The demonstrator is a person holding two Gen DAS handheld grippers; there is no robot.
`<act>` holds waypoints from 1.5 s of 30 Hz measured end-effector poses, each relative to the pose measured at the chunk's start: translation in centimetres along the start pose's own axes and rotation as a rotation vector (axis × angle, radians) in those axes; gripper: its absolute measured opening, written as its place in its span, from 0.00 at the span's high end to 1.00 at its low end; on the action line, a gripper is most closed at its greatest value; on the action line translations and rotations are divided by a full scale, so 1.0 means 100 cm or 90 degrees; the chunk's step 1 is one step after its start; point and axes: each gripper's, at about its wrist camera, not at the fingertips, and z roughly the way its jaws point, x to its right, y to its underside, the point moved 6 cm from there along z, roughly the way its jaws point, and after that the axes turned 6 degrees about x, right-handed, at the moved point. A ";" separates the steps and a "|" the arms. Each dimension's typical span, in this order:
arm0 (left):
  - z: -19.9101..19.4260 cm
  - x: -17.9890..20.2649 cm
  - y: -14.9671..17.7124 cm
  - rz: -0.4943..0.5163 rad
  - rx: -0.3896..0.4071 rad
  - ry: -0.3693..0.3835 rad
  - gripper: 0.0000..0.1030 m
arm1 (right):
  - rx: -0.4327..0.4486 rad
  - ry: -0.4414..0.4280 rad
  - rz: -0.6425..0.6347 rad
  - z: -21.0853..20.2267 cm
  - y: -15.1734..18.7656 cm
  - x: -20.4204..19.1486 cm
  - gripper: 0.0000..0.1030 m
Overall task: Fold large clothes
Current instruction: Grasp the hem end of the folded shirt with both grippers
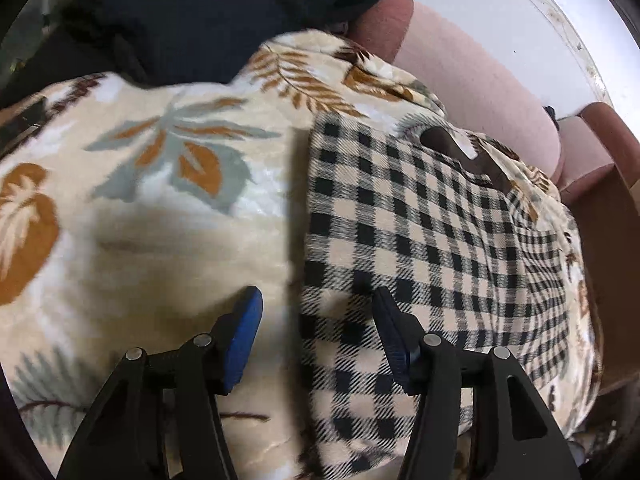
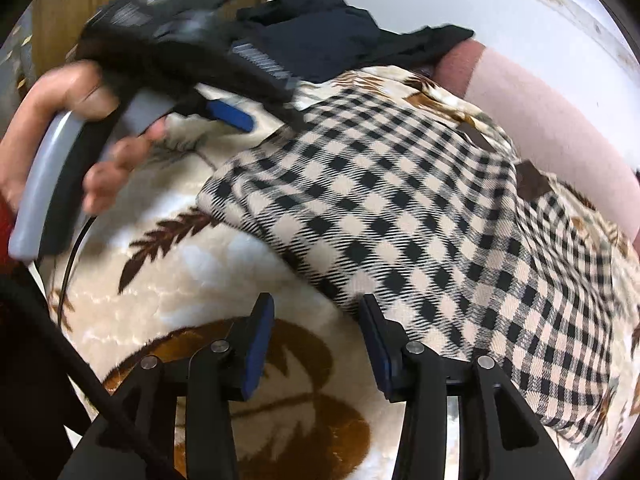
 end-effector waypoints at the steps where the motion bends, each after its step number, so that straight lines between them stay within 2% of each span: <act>1: 0.004 0.003 0.000 0.003 -0.007 0.008 0.45 | 0.002 0.007 -0.014 0.003 -0.001 -0.004 0.54; 6: 0.019 0.012 -0.013 0.029 -0.008 0.022 0.43 | 0.022 0.053 -0.082 0.021 -0.019 -0.023 0.54; 15: 0.049 0.013 -0.040 0.025 -0.010 0.044 0.42 | 0.066 0.121 -0.194 0.039 -0.038 -0.049 0.54; 23: 0.064 0.021 -0.051 0.030 -0.009 0.078 0.37 | 0.063 0.146 -0.198 0.060 -0.055 -0.049 0.54; 30: 0.065 0.025 -0.051 0.045 -0.007 0.077 0.37 | 0.064 0.148 -0.196 0.065 -0.061 -0.050 0.54; 31: 0.065 0.026 -0.051 0.049 -0.008 0.076 0.39 | 0.064 0.148 -0.195 0.065 -0.060 -0.050 0.54; 33: 0.064 0.029 -0.049 0.051 -0.014 0.093 0.56 | 0.063 0.144 -0.193 0.065 -0.061 -0.051 0.55; 35: 0.063 0.031 -0.048 0.043 -0.013 0.107 0.82 | 0.059 0.135 -0.195 0.066 -0.059 -0.054 0.67; 36: 0.060 0.031 -0.049 0.031 -0.010 0.120 0.86 | 0.059 0.133 -0.198 0.067 -0.059 -0.054 0.73; 37: 0.057 0.029 -0.050 0.019 -0.007 0.126 0.87 | 0.059 0.137 -0.203 0.068 -0.059 -0.055 0.82; 38: 0.054 0.028 -0.051 0.006 -0.002 0.133 0.88 | 0.064 0.142 -0.206 0.066 -0.060 -0.056 0.87; 40: 0.047 0.028 -0.052 -0.003 0.008 0.140 0.88 | 0.094 0.145 -0.191 0.056 -0.063 -0.054 0.89; 45: 0.026 0.047 -0.053 0.024 0.023 0.114 0.89 | 0.156 0.137 -0.112 0.019 -0.075 -0.034 0.90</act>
